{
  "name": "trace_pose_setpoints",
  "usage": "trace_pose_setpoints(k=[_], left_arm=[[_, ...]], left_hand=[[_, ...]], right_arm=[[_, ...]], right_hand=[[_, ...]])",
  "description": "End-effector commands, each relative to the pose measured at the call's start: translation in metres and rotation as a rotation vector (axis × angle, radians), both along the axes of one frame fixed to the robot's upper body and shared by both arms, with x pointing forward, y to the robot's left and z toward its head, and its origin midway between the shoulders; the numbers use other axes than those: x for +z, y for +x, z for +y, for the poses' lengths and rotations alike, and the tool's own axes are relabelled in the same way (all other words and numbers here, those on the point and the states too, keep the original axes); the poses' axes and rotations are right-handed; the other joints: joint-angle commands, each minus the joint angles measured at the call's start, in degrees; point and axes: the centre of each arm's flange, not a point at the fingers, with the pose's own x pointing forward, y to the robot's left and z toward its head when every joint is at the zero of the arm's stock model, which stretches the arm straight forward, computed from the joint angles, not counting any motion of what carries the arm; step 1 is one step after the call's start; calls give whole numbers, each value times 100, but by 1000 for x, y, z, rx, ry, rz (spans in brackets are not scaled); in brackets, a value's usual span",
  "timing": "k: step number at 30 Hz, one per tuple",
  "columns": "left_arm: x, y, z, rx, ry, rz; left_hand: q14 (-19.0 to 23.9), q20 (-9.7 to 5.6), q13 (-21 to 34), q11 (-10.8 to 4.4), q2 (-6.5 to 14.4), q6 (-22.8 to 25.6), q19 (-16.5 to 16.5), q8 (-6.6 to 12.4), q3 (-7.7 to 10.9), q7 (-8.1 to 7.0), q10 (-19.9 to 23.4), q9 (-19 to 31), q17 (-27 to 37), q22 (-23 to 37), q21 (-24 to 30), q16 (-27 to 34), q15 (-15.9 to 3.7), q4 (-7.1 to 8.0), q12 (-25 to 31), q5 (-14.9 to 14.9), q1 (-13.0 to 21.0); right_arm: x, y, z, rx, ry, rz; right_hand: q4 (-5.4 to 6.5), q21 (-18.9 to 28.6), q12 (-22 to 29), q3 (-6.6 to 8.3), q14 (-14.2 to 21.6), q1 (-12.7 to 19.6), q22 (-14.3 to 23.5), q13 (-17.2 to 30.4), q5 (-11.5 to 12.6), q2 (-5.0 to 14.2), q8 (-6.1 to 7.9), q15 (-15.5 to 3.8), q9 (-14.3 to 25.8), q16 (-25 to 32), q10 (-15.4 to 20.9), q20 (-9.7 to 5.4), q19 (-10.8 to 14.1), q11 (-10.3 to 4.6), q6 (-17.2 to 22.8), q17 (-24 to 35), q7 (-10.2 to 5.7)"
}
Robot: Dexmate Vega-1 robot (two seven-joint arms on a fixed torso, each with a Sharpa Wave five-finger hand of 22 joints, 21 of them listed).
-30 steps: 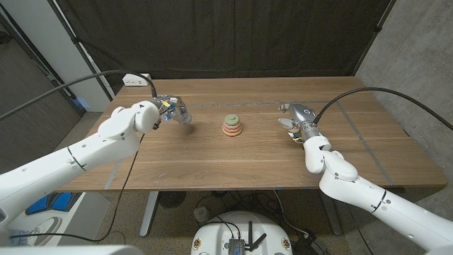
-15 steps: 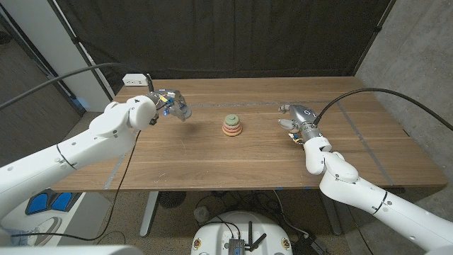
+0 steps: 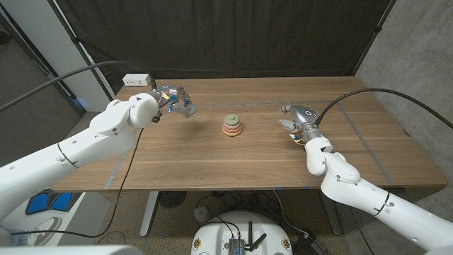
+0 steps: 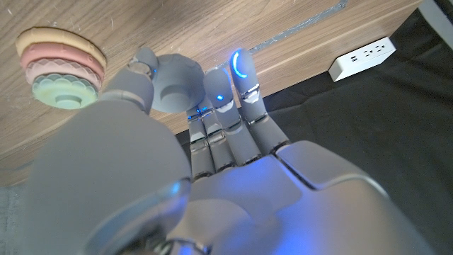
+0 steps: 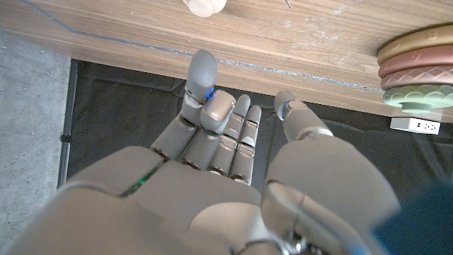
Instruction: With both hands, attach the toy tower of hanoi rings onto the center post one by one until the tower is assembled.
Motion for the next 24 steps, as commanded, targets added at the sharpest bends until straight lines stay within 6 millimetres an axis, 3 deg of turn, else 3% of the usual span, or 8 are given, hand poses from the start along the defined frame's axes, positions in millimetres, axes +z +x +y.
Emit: trace_pose_setpoints(k=[1, 24], left_arm=[[7, 10, -20, -64, 23, -5], [18, 28, -52, -190, 61, -18]], left_hand=[[7, -781, 41, -396, 34, 111, 38, -28, 0, -5, 445, 127, -15, 10, -7, -22, -298, 23, -15, 43, 70], [48, -781, 57, -419, 30, 152, 46, -76, -39, -34, 502, 153, 19, 17, -11, -17, -298, 31, -85, 49, 72]], right_arm=[[0, -4, -6, -15, 10, -7], [6, -11, -13, -37, 21, -9]], right_hand=[[-28, 20, -12, -1, 48, 29, 20, 21, 36, 35, -8, -347, 9, 27, 56, -418, 53, 17, 48, 16, -23], [-34, 6, -27, 9, 57, 6, 9, 29, 56, 38, -27, -347, 5, 31, 58, -417, 38, 16, 53, 18, -10]])
